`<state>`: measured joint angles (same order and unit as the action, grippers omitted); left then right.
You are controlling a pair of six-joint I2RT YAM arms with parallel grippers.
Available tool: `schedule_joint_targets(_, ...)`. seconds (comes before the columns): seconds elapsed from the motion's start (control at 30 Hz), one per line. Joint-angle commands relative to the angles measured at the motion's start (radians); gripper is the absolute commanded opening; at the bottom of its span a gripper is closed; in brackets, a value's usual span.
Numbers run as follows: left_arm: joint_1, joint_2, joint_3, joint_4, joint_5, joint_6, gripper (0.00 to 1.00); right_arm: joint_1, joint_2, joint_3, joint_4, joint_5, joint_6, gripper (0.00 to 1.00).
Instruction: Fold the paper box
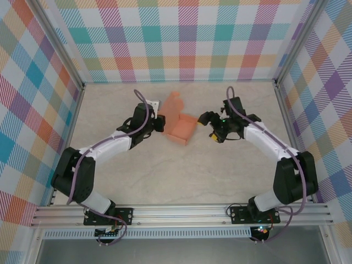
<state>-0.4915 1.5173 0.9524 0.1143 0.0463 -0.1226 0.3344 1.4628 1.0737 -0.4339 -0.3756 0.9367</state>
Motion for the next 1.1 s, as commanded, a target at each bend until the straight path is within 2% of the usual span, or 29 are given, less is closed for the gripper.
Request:
schedule_joint_targets(0.0, -0.013, -0.111, -0.068, 0.2, 0.144, 0.347, 0.0, -0.07, -0.048, 0.002, 0.072, -0.126, -0.156, 0.87)
schedule_joint_targets(0.07, -0.012, -0.172, -0.14, 0.305, 0.231, 0.496, 0.0, -0.124, -0.053, 0.011, 0.07, -0.158, -0.199, 0.87)
schedule_joint_targets(0.13, 0.008, -0.205, -0.171, 0.334, 0.311, 0.58, 0.0, -0.168, -0.056, 0.019, 0.073, -0.165, -0.238, 0.87)
schedule_joint_targets(0.27, 0.058, -0.217, -0.135, 0.222, 0.511, 0.691, 0.0, -0.218, -0.073, 0.015, 0.108, -0.159, -0.317, 0.87)
schedule_joint_targets(0.33, 0.069, -0.214, -0.12, 0.187, 0.584, 0.74, 0.0, -0.231, -0.086, 0.001, 0.128, -0.146, -0.347, 0.86)
schedule_joint_targets(0.43, 0.071, -0.172, -0.047, 0.014, 0.652, 0.896, 0.0, -0.246, -0.097, -0.024, 0.129, -0.107, -0.386, 0.86)
schedule_joint_targets(0.63, 0.074, -0.049, 0.064, -0.103, 0.646, 1.053, 0.0, -0.306, -0.068, -0.074, 0.109, -0.083, -0.421, 0.85)
schedule_joint_targets(0.83, 0.076, 0.086, 0.186, -0.254, 0.708, 1.131, 0.0, -0.341, 0.009, 0.005, -0.022, -0.083, -0.481, 0.82)
schedule_joint_targets(1.07, 0.077, 0.239, 0.301, -0.34, 0.698, 1.138, 0.12, -0.34, 0.111, 0.109, -0.107, -0.16, -0.52, 0.82)
